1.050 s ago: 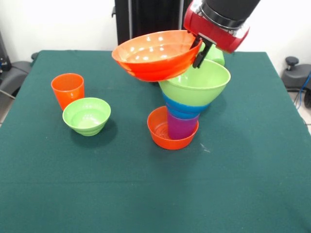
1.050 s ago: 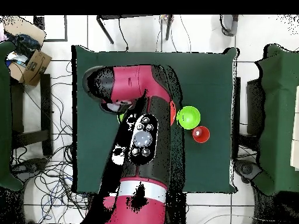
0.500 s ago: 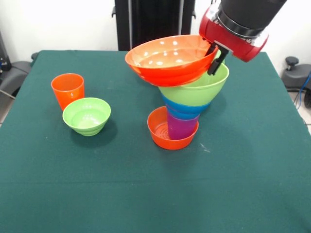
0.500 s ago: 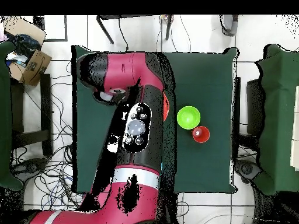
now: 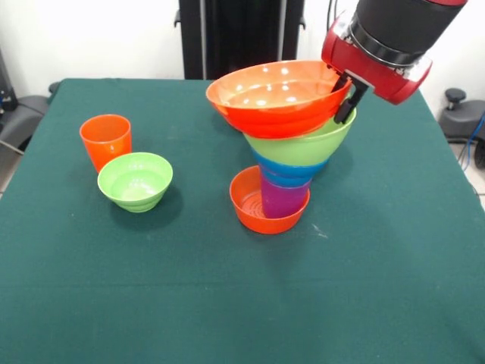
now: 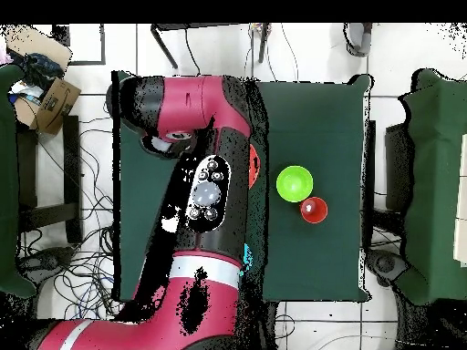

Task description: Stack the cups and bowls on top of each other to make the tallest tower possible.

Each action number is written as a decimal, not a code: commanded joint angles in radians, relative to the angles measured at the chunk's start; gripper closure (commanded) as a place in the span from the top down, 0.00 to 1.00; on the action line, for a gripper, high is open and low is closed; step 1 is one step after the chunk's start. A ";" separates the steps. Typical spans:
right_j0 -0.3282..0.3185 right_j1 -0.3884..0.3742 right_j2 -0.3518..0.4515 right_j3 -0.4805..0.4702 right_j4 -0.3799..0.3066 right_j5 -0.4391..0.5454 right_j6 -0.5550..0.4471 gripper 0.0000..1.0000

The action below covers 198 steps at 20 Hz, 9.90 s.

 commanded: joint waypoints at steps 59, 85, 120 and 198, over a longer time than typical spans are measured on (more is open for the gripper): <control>0.030 -0.018 -0.091 0.198 0.162 0.020 0.136 0.00; 0.030 -0.009 -0.070 0.219 0.181 -0.090 0.139 0.00; 0.005 0.065 -0.060 0.163 0.174 -0.114 0.109 0.00; 0.011 0.101 -0.065 0.071 0.210 -0.029 0.128 1.00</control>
